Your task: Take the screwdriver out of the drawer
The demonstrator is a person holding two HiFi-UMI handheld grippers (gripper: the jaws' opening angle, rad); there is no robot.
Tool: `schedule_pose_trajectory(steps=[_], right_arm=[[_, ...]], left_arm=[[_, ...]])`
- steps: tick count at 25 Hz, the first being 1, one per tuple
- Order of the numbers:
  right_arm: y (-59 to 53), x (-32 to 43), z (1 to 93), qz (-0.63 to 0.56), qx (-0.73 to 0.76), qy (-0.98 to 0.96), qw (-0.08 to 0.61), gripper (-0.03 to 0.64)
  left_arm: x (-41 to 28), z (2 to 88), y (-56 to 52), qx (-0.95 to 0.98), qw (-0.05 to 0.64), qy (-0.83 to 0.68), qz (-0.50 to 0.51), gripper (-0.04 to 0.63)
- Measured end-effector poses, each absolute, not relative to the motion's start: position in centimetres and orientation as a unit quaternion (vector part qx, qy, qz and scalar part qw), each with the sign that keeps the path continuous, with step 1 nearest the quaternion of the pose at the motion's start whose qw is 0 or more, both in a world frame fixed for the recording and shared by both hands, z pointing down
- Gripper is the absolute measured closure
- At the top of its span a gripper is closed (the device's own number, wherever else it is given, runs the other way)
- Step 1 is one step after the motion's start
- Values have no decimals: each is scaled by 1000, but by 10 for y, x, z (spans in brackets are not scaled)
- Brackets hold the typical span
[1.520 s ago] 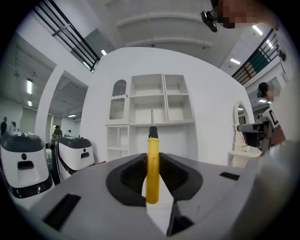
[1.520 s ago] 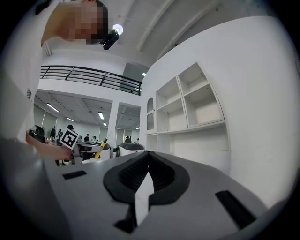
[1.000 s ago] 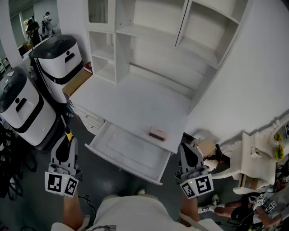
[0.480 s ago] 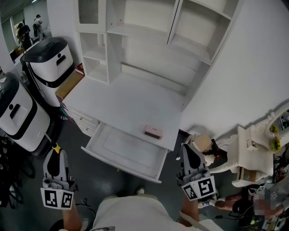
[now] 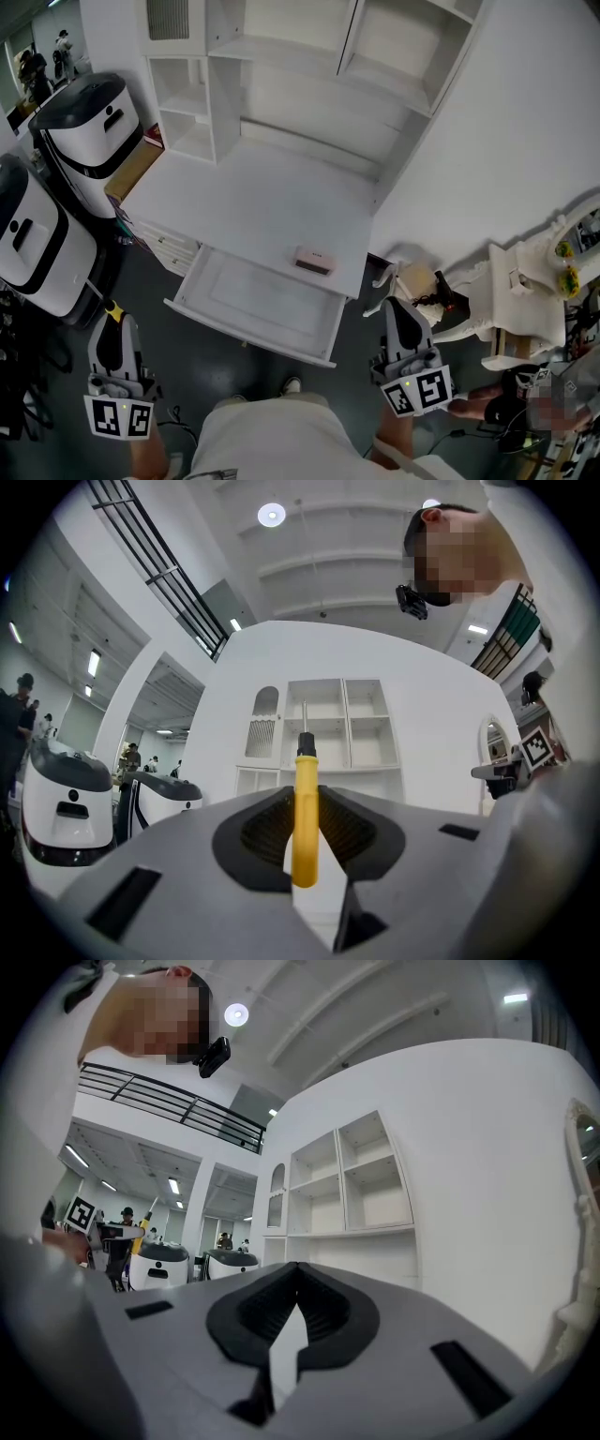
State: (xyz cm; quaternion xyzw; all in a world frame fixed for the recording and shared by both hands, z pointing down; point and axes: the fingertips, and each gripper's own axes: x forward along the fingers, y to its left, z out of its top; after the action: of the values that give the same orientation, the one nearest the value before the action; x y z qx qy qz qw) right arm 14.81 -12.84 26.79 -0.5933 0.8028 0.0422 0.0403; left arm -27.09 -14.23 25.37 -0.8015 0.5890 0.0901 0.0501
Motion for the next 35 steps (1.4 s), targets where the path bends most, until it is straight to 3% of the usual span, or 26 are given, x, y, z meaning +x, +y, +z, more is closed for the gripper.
schedule_pose_trajectory(steps=[35], right_arm=[[-138, 120, 269, 41, -564, 824, 29, 607]], left_arm=[[-247, 251, -151, -823, 49, 558, 100, 508]])
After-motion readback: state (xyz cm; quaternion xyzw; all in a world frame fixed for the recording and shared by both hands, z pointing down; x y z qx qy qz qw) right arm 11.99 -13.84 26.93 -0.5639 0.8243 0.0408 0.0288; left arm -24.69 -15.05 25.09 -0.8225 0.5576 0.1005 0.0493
